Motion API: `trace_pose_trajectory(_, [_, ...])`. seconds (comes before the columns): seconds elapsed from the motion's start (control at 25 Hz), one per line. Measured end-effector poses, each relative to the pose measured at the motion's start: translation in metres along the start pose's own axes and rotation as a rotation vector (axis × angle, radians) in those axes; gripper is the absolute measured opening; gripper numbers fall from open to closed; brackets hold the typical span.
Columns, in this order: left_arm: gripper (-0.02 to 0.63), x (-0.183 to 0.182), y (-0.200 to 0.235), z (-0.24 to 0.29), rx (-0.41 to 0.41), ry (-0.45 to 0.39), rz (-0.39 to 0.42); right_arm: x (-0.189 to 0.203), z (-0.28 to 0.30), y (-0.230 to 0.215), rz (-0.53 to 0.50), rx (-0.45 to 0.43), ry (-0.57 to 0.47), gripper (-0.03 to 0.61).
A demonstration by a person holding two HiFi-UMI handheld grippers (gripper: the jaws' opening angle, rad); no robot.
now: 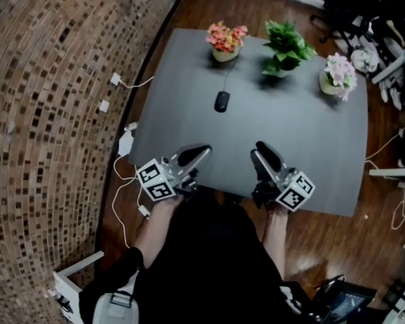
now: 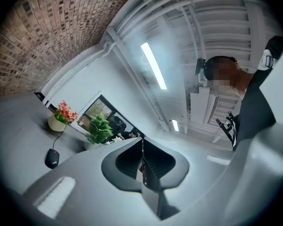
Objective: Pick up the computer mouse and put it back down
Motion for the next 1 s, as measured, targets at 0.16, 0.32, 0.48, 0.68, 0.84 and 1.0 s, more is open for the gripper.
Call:
trace_pose_trajectory(0.16, [0.005, -0.018, 0.023, 0.004, 0.022, -0.005, 0.004, 0.005, 0.020, -0.003, -0.006, 0.066, 0.023, 0.144])
trace_pose_trajectory(0.32, [0.005, -0.040, 0.063, -0.004, -0.023, -0.016, 0.017, 0.011, 0.069, 0.004, -0.038, 0.079, 0.112, 0.144])
trace_pose_trajectory(0.48, [0.005, -0.032, 0.114, -0.009, -0.106, 0.043, 0.024, 0.021, 0.105, 0.016, -0.093, 0.107, 0.205, 0.144])
trace_pose_trajectory(0.68, [0.083, -0.016, 0.166, -0.005, -0.246, 0.145, 0.033, 0.041, 0.106, 0.003, -0.070, 0.187, 0.234, 0.144])
trace_pose_trajectory(0.84, [0.327, 0.003, 0.213, 0.002, -0.420, 0.269, 0.094, 0.044, 0.106, -0.008, -0.051, 0.196, 0.256, 0.144])
trace_pose_trajectory(1.0, [0.385, 0.033, 0.265, 0.020, -0.598, 0.418, 0.247, 0.035, 0.110, -0.019, -0.046, 0.162, 0.257, 0.144])
Point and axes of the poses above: the fingertips, and each gripper's own axes: z forward along the fingers, y to its left, x out of its underside, the point moved 1 cm from there along -z, backward along the fingers, and after that the axes turned 2 degrees about y, right-handed, at the moved point
